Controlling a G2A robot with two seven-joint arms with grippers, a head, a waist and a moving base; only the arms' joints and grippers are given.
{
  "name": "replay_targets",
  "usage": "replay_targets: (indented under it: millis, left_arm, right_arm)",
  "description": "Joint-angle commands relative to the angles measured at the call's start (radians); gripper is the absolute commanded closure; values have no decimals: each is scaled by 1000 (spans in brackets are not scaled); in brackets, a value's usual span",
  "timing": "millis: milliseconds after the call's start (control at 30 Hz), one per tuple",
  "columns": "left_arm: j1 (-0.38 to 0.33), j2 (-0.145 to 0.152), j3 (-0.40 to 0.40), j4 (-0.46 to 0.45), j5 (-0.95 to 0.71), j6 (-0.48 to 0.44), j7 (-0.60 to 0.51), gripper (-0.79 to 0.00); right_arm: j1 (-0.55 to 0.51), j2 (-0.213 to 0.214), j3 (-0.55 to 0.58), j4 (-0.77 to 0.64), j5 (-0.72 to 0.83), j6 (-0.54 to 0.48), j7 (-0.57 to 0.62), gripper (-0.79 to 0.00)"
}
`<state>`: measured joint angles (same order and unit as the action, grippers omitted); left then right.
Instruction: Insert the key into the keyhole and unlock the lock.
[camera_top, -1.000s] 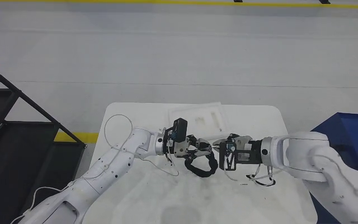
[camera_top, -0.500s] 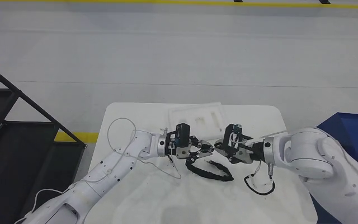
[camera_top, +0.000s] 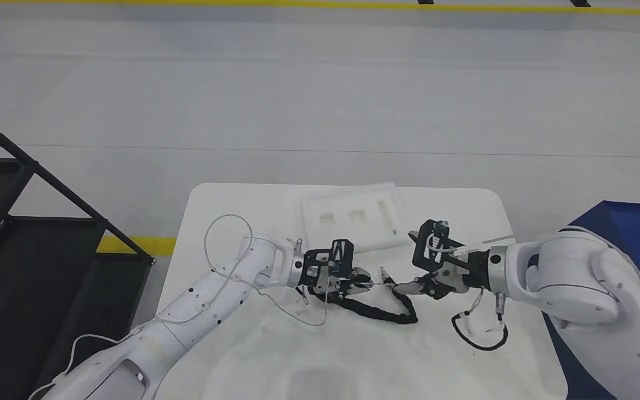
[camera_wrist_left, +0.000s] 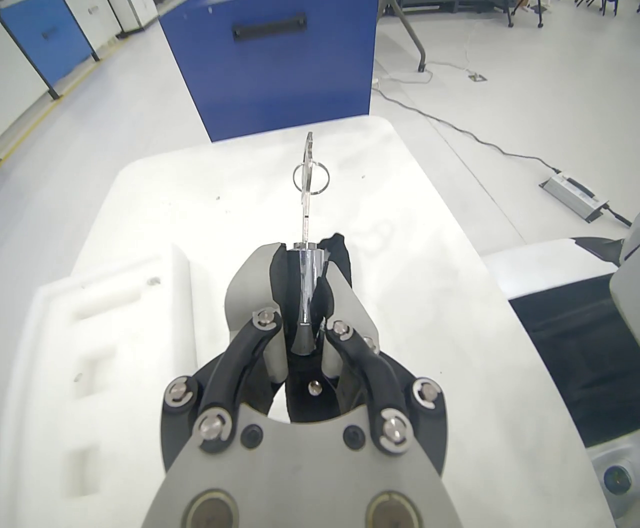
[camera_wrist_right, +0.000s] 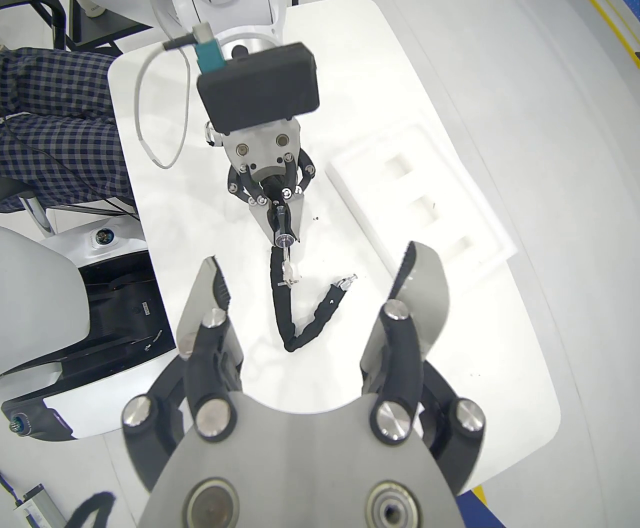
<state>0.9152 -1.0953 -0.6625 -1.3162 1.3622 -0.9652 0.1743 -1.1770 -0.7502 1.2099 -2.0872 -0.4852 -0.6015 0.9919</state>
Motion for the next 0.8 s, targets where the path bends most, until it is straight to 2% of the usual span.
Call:
replay_targets:
  millis: [0, 167, 200, 233, 267, 400, 533, 767]
  left_arm:
    - [-7, -9, 15, 19, -3, 9, -40, 0]
    - [-23, -35, 49, 67, -37, 37, -118, 0]
    - [-29, -40, 58, 75, -39, 41, -139, -249]
    - [-33, -46, 65, 86, -49, 42, -155, -717]
    - [-38, -52, 70, 99, -64, 41, -167, -785]
    - [-56, -71, 82, 133, -108, 38, -171, -785]
    - [-73, -80, 69, 155, -145, 17, -126, -785]
    - [-124, -57, -25, 194, -174, -47, -3, -785]
  right_arm:
    - [-10, 2, 7, 0, 2, -5, -4, -785]
    - [-24, 3, 11, 10, -4, -21, -25, -785]
    - [-25, 3, 10, 14, -8, -24, -32, -785]
    - [-25, 3, 9, 18, -13, -27, -40, -785]
    - [-26, 2, 5, 22, -18, -32, -47, -785]
    - [-19, -3, -15, 46, -33, -49, -82, -785]
    - [1, -10, -42, 83, -43, -66, -119, -785]
    - [82, -31, -107, 178, -60, -106, -185, -785]
